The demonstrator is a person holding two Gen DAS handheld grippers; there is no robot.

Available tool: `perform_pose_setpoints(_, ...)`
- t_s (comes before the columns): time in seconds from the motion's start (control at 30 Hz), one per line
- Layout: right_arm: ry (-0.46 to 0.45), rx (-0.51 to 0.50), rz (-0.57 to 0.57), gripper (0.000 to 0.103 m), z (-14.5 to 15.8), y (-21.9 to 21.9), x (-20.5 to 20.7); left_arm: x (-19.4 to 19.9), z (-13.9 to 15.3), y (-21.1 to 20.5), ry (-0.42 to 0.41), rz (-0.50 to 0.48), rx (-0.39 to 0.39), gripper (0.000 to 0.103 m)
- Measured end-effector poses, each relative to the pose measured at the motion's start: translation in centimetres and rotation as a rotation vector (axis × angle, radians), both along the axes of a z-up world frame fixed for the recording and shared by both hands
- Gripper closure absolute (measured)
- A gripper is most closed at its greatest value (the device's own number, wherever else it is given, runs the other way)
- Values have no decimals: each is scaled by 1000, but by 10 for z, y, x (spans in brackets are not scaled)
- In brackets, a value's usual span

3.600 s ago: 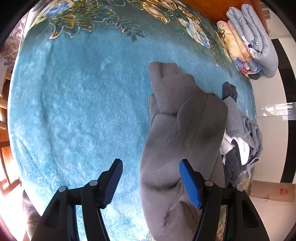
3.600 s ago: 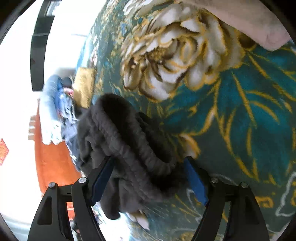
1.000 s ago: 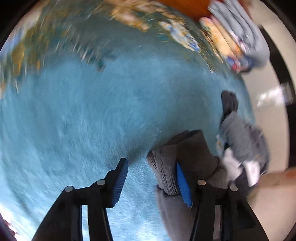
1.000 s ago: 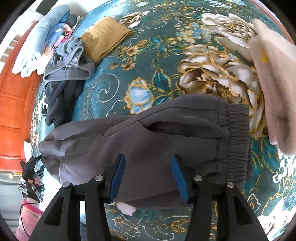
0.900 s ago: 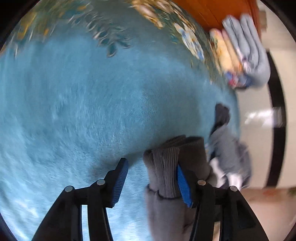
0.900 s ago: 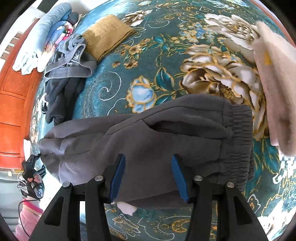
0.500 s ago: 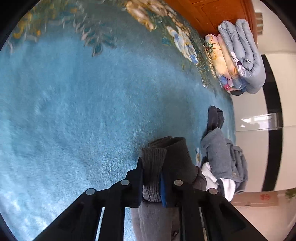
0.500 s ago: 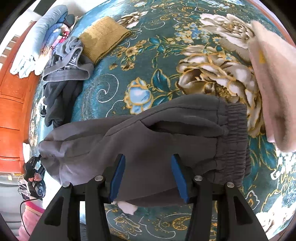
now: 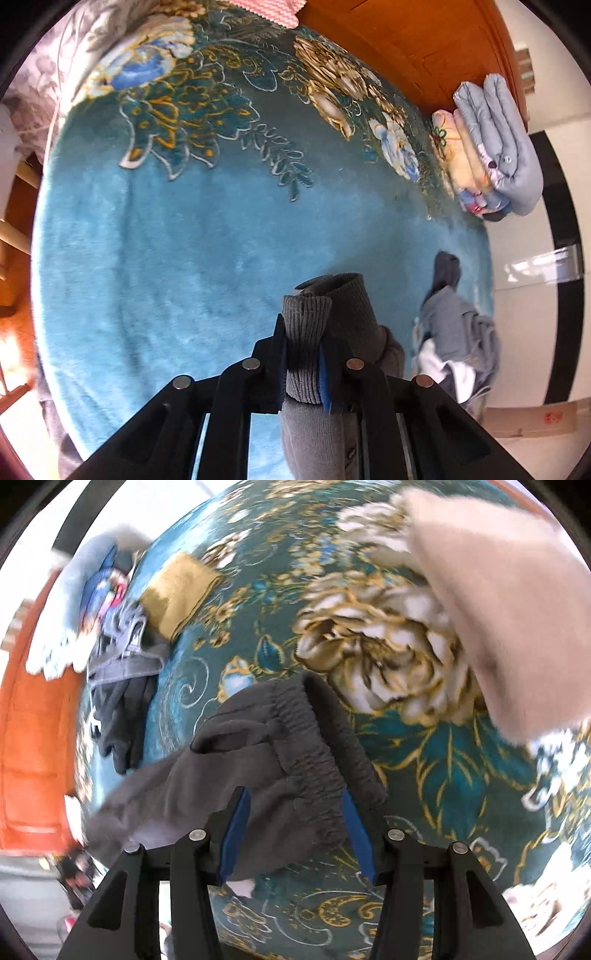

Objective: Fold clothes

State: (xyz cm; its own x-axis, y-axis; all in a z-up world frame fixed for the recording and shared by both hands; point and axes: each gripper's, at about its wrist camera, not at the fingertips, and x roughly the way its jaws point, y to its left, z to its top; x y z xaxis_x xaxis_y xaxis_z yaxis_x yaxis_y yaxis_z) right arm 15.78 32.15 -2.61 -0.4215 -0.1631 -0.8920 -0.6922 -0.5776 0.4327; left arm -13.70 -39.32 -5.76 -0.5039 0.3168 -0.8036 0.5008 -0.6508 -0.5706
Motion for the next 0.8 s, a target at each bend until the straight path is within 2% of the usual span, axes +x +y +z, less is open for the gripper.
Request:
perform_pose_setpoints(0.03, 20, 1, 19, 50, 1, -5, -6, 2, 1, 2, 0, -4, -10, 88)
perform_pose_setpoints(0.13, 115, 56, 207, 50, 14, -39, -51, 1, 8, 7, 3, -18, -25, 88)
perform_pose_setpoints(0.2, 168, 48, 385, 50, 15, -77, -96, 1, 13, 8, -5, -28, -32, 88)
perform_pose_setpoints(0.33, 173, -31, 686, 50, -15, -159, -176, 1, 12, 6, -21, -30, -29, 88)
perform_pose_setpoints(0.43, 123, -11, 894, 50, -41, -217, -219, 1, 8, 4, -32, -41, -23, 88)
perform_pose_setpoints(0.6, 116, 150, 1184, 49, -51, -284, -257, 1, 1, -1, -36, -63, 1, 88)
perform_pose_setpoints(0.8, 91, 201, 1359, 49, -58, -314, -266, 1, -12, -5, -45, -76, 17, 87)
